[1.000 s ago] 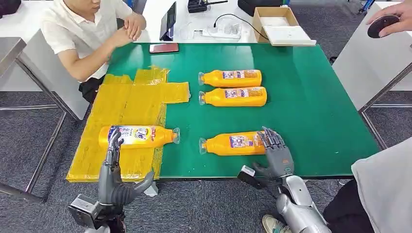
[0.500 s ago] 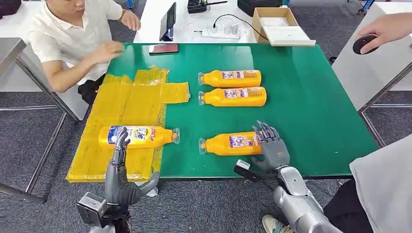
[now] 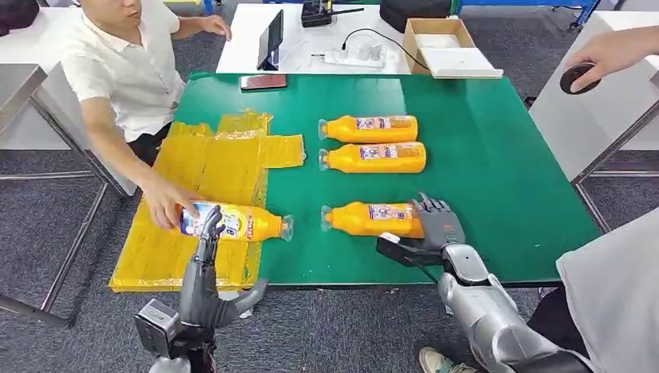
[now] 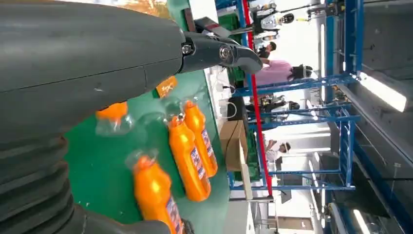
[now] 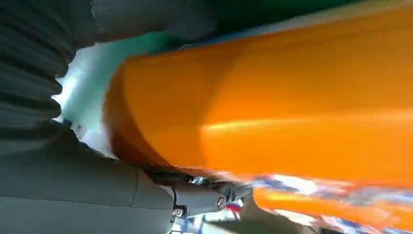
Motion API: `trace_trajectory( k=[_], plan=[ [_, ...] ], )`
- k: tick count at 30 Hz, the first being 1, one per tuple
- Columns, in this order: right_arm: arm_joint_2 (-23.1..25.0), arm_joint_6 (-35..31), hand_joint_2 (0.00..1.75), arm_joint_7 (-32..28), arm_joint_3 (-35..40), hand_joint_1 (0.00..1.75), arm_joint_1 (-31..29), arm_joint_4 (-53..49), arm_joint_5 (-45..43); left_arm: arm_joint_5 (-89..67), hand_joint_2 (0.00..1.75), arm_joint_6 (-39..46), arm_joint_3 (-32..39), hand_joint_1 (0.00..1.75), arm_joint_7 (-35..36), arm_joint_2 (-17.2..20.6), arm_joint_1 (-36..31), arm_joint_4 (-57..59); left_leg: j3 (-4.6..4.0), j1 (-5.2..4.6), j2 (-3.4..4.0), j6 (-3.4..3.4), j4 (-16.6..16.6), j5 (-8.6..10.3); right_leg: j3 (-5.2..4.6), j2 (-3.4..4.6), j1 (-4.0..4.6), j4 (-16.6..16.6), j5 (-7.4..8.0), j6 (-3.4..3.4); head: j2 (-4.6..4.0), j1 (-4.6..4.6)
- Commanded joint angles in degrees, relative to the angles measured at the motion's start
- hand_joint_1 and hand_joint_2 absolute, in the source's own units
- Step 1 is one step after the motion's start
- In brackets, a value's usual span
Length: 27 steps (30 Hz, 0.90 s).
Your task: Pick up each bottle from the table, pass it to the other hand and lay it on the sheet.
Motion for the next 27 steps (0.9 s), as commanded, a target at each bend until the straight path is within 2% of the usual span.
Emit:
trace_trajectory(
  k=[1,5,8,9,11,14,17,18,21,24,27],
  plan=[
    [-0.9,2.9,1.75,-2.6,0.2,1.75,2.6,6.9,-1.8,1.5,1.75,-1.4,-1.1,0.0,0.7,0.6,-2.0,4.0,0.2,0.08,-0.16,-0.07,-0.1,0.0,0.3,-0.23,0.09,-0.2,0.05,0.06,0.02,0.0],
    [-0.8,2.5,1.75,-4.1,-0.1,1.75,2.7,6.7,-2.4,1.5,1.75,-1.5,-1.2,0.0,0.7,0.7,-2.0,3.9,0.23,0.13,-0.3,-0.09,-0.1,0.01,0.45,-0.4,0.14,-0.3,0.02,0.04,0.02,0.02],
    [-0.8,2.5,1.75,-4.1,-0.1,1.75,2.7,6.7,-2.4,1.5,1.75,-1.5,-1.2,0.0,0.7,0.7,-2.0,3.9,0.25,0.09,-0.06,-0.04,-0.1,-0.1,0.97,-0.15,0.09,-0.2,0.02,0.12,0.02,0.0],
    [-0.5,2.0,1.75,-6.2,-1.0,1.75,3.0,6.0,-3.7,1.5,1.75,-1.5,-1.2,0.0,0.6,0.8,-1.9,3.7,0.28,0.12,-0.13,-0.09,-0.1,-0.09,1.03,-0.26,0.13,-0.3,0.01,0.08,0.02,0.0],
    [0.5,-0.7,1.75,-14.2,-3.9,1.75,4.0,4.9,-8.6,1.3,1.75,-0.9,-1.1,0.0,-0.2,0.8,-1.5,3.3,0.24,0.11,-0.18,-0.11,-0.1,-0.05,0.98,-0.33,0.12,-0.3,0.03,0.06,0.02,0.0],
    [4.3,-7.2,1.75,-25.9,-8.1,1.75,6.1,1.0,-17.8,0.1,1.75,5.0,0.0,0.0,-1.6,-0.9,-0.4,2.0,0.23,0.14,-0.14,-0.1,-0.1,-0.06,0.95,-0.28,0.15,-0.3,0.07,0.04,0.02,0.0],
    [8.6,-8.7,1.75,-31.9,-7.8,1.75,11.0,-11.1,-27.3,1.5,1.75,12.5,0.3,0.0,3.4,-2.9,-0.3,3.1,0.1,0.15,0.14,-0.11,-0.1,-0.15,0.81,0.02,0.15,-0.2,0.07,0.03,0.02,0.02],
    [9.0,-8.1,1.75,-30.7,-6.0,1.75,13.0,-15.8,-29.0,2.4,1.75,13.1,-0.1,0.0,3.8,-2.9,-0.6,4.0,0.09,0.18,0.23,-0.11,-0.1,-0.19,0.83,0.11,0.17,-0.2,0.08,0.03,0.02,0.0],
    [8.6,-7.8,1.75,-29.1,-4.6,1.75,14.0,-18.2,-29.6,2.8,1.75,13.5,-0.3,0.0,3.4,-2.9,-0.7,4.7,-0.08,0.14,0.19,-0.14,-0.1,-0.18,0.61,0.04,0.13,-0.1,0.06,0.04,0.02,0.0],
    [9.4,-8.5,1.75,-32.7,-2.6,1.75,17.3,-26.1,-36.6,8.3,1.75,13.2,-0.3,0.0,6.5,-3.4,-0.7,6.2,-0.33,0.14,0.03,-0.13,0.0,-0.16,0.35,-0.12,0.13,-0.1,0.02,0.06,0.02,-0.04],
    [10.5,-8.0,1.75,-32.1,2.3,1.75,22.1,-38.1,-40.7,11.1,1.75,14.4,-1.1,0.0,5.8,-3.5,-0.4,6.2,-0.49,0.16,-0.03,-0.1,0.0,-0.15,0.27,-0.07,0.13,0.0,-0.01,0.08,0.0,-0.02]
  ],
)
